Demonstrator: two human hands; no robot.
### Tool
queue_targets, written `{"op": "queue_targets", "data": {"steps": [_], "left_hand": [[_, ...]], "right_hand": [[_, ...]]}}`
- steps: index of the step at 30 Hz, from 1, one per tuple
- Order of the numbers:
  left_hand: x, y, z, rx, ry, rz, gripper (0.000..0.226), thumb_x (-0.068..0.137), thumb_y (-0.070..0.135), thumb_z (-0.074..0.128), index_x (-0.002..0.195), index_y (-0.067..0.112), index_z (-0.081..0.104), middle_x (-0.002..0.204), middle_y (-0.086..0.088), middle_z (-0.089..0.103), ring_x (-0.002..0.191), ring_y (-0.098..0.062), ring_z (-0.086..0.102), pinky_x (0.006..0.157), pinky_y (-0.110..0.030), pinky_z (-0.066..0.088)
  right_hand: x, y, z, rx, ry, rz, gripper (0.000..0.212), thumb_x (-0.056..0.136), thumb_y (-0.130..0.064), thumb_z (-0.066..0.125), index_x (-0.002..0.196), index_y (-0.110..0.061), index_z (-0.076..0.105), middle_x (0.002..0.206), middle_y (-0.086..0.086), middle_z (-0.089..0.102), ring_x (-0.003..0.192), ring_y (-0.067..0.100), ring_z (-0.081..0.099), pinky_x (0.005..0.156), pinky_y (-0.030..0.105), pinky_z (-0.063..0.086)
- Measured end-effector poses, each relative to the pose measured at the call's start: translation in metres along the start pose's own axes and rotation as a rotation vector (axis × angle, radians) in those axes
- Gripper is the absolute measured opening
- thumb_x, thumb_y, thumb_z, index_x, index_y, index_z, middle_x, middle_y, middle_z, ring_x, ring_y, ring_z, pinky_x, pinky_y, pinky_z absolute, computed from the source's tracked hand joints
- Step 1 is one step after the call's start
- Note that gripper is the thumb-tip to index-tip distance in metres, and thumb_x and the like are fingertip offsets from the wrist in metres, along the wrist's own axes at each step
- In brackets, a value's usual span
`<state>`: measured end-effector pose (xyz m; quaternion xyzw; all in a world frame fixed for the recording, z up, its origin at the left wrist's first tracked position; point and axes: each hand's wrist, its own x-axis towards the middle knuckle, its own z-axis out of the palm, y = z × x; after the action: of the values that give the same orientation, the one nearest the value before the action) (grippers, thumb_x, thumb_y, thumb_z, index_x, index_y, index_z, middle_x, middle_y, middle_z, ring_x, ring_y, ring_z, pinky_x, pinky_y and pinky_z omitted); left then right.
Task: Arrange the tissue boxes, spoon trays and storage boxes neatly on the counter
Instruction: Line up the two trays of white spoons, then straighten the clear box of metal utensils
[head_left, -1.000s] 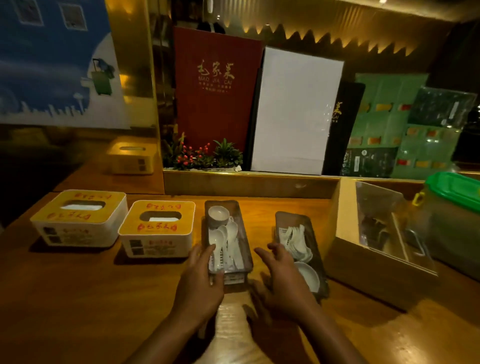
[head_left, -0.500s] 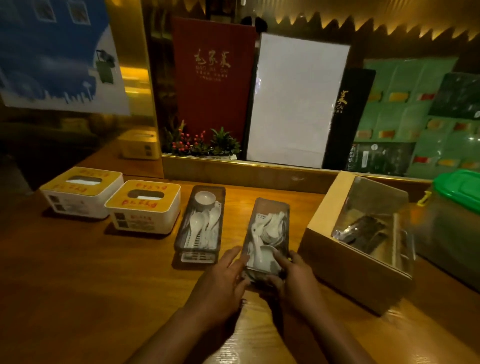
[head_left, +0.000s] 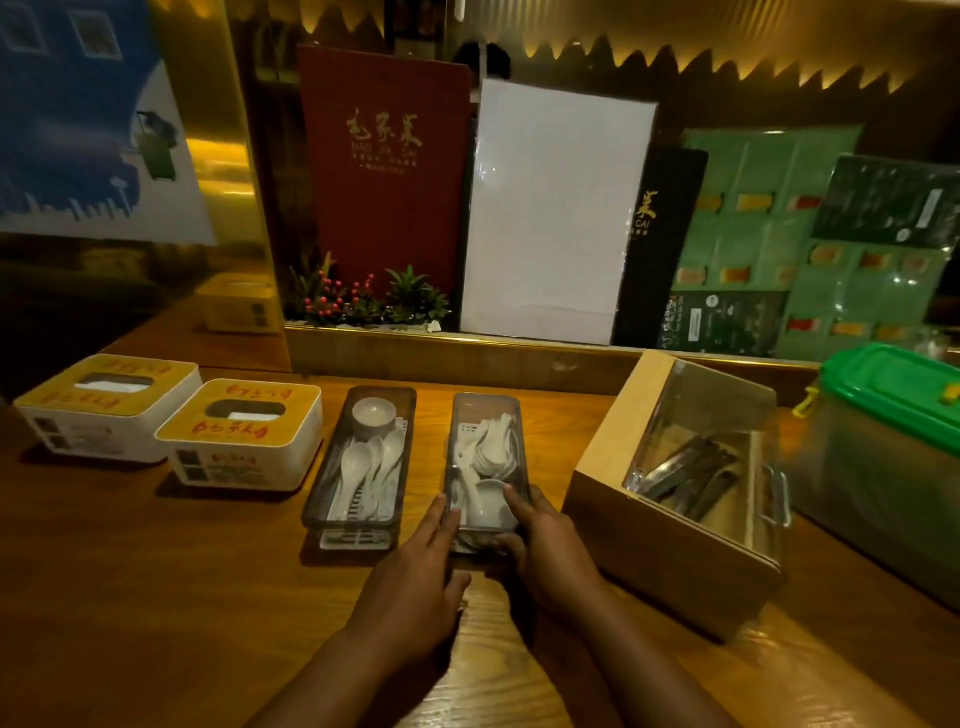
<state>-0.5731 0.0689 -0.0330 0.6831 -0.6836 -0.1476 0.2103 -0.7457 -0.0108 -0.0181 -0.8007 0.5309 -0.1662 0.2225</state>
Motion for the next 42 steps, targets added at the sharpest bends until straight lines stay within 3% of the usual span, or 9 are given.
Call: {"op": "queue_targets", "data": {"steps": [7,22,26,30,34,36,39,42], "left_hand": [[-0.002,0.010,0.001,0.044,0.008,-0.030,0.080,0.096,0.048,0.050,0.160,0.027,0.006,0.167,0.012,-0.011,0.132,-0.015,0.049,0.100,-0.030,0.047],[-0.008,0.010,-0.013,0.121,-0.002,-0.046,0.084,0.093,0.053,0.051,0.160,0.026,0.007,0.168,0.009,-0.008,0.149,-0.016,0.024,0.113,-0.030,0.033],[-0.005,0.022,-0.021,0.158,0.056,-0.054,0.079,0.091,0.051,0.055,0.157,0.028,0.017,0.166,0.005,0.010,0.148,-0.016,0.022,0.115,-0.032,0.030],[0.005,0.048,-0.021,0.075,0.119,0.048,0.069,0.088,0.050,0.060,0.149,0.030,0.034,0.159,0.006,0.028,0.142,-0.015,0.031,0.107,-0.033,0.039],[0.014,0.093,-0.005,-0.146,0.100,0.155,0.068,0.089,0.054,0.058,0.150,0.035,0.034,0.153,0.014,0.033,0.136,-0.009,0.037,0.104,-0.030,0.042],[0.015,0.119,0.005,-0.306,0.071,0.159,0.071,0.089,0.055,0.059,0.151,0.038,0.029,0.151,0.018,0.033,0.130,-0.005,0.041,0.102,-0.028,0.043],[0.018,0.159,0.024,-0.483,-0.015,0.073,0.085,0.089,0.060,0.056,0.156,0.042,0.007,0.163,0.018,0.013,0.143,-0.007,0.027,0.114,-0.037,0.036],[0.023,0.196,0.039,-0.611,-0.132,-0.098,0.096,0.089,0.065,0.052,0.154,0.043,-0.016,0.164,0.013,-0.022,0.153,-0.016,0.002,0.120,-0.041,0.016]], "right_hand": [[0.004,0.004,0.001,-0.005,-0.009,0.006,0.065,0.098,-0.031,0.058,0.155,-0.028,0.027,0.164,0.000,0.018,0.143,0.026,0.033,0.115,0.036,0.032],[0.007,-0.001,0.014,-0.002,-0.039,0.012,0.073,0.095,-0.031,0.062,0.155,-0.034,0.022,0.165,0.000,0.014,0.146,0.027,0.026,0.118,0.042,0.029],[-0.005,-0.007,-0.017,-0.028,-0.097,0.002,0.078,0.093,-0.039,0.063,0.155,-0.039,0.015,0.165,0.004,0.015,0.146,0.032,0.024,0.116,0.047,0.031],[-0.022,-0.005,-0.080,0.055,0.121,-0.067,0.055,0.092,-0.040,0.065,0.143,-0.034,0.046,0.141,-0.005,0.053,0.117,0.011,0.056,0.095,0.034,0.052],[-0.028,0.035,-0.140,0.133,0.403,-0.046,0.027,0.092,-0.031,0.066,0.119,-0.029,0.066,0.115,-0.008,0.065,0.097,-0.002,0.060,0.077,0.016,0.052],[-0.029,0.066,-0.164,0.112,0.531,0.006,0.020,0.093,-0.026,0.065,0.113,-0.028,0.067,0.110,-0.008,0.065,0.096,-0.001,0.060,0.076,0.016,0.051],[-0.026,0.123,-0.188,0.159,0.638,0.194,0.025,0.091,-0.025,0.068,0.116,-0.025,0.065,0.116,0.000,0.061,0.104,0.012,0.058,0.082,0.030,0.049],[-0.020,0.173,-0.199,0.300,0.644,0.383,0.042,0.091,-0.029,0.068,0.132,-0.025,0.058,0.130,0.006,0.057,0.108,0.016,0.053,0.074,0.029,0.045]]}}
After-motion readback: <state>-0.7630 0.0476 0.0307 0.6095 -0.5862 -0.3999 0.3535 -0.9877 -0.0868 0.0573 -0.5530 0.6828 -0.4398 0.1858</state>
